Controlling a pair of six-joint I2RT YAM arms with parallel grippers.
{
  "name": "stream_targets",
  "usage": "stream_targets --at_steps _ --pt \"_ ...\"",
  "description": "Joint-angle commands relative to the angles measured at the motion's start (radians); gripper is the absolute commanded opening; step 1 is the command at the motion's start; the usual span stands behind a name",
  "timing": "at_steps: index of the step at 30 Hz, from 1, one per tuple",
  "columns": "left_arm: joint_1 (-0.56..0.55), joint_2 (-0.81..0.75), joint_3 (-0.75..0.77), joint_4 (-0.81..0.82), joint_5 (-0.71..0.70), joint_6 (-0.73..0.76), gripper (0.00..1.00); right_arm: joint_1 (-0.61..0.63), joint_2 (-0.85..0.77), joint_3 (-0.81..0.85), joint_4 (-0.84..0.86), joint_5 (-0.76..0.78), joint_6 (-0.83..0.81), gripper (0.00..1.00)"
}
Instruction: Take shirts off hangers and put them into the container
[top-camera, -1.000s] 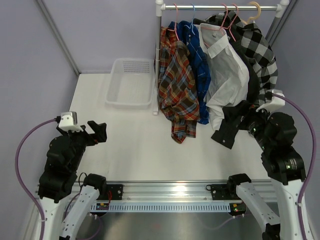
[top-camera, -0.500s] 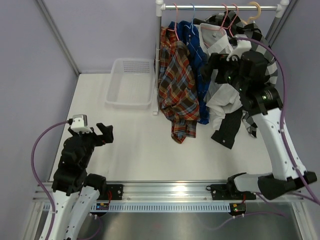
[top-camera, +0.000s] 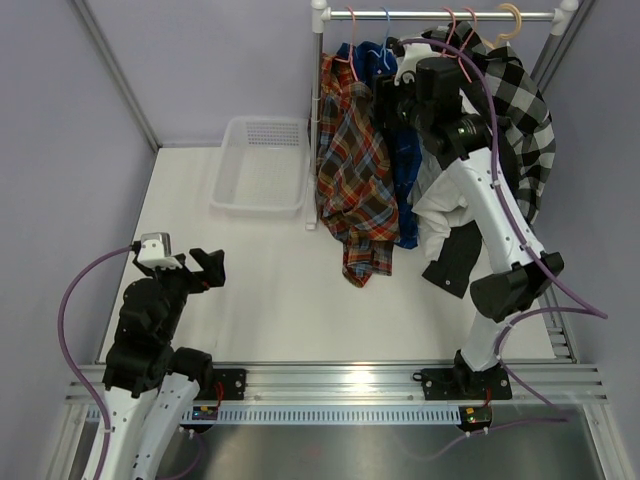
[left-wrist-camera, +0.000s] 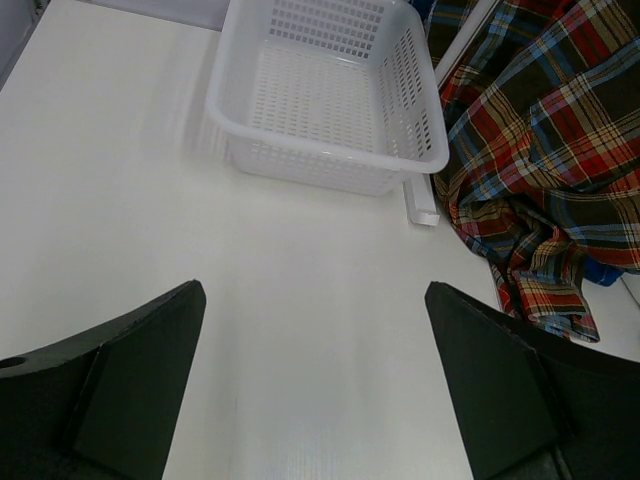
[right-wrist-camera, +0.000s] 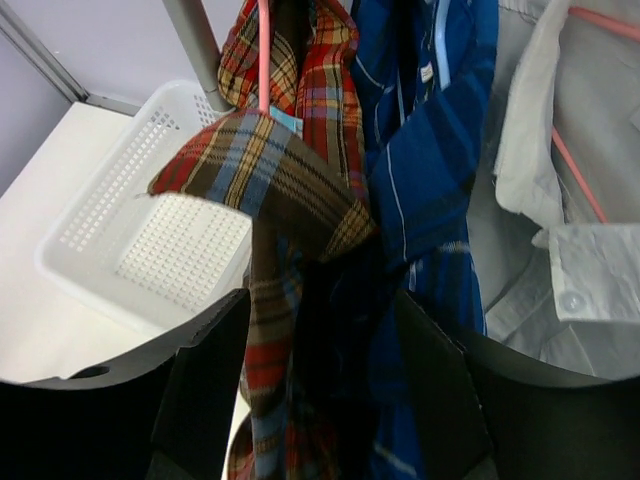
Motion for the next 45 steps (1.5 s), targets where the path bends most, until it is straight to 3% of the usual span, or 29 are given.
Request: stream_targets --at_steps 1,11,19,23,26,31,39,45 --pt "-0.005 -0.002 -0.004 0.063 0.003 0.000 0.99 0.012 0.043 0.092 -0.007 -0.017 -0.046 0.67" --pt "-0.005 -0.002 -0.007 0.065 0.002 0.000 0.99 0.013 0.141 0.158 0.002 -0.047 -0.040 0.52" --pt "-0.005 -0.002 -0.010 0.063 0.004 0.002 0.99 0.015 0.173 0.214 -0.032 -0.052 -0.038 0.23" --pt "-0.005 -0.004 -0.011 0.063 0.007 0.000 0.99 0.013 0.132 0.207 -0.019 0.015 -0.037 0.00" --pt "-0.005 -0.002 -0.011 0.063 0.007 0.000 0.99 0.010 0.077 0.165 0.013 0.145 -0.024 0.00" --pt "-0.005 -0.005 -0.013 0.062 0.009 0.000 0.99 -0.051 0.022 0.150 -0.013 0.232 0.069 0.00" --pt "-0.005 -0.005 -0.014 0.062 0.007 0.000 0.99 -0.152 -0.089 0.050 0.005 0.207 0.085 0.00" --pt "-0.005 -0.005 -0.014 0.062 0.004 0.002 0.99 -0.151 -0.170 0.029 0.019 -0.006 0.010 0.00"
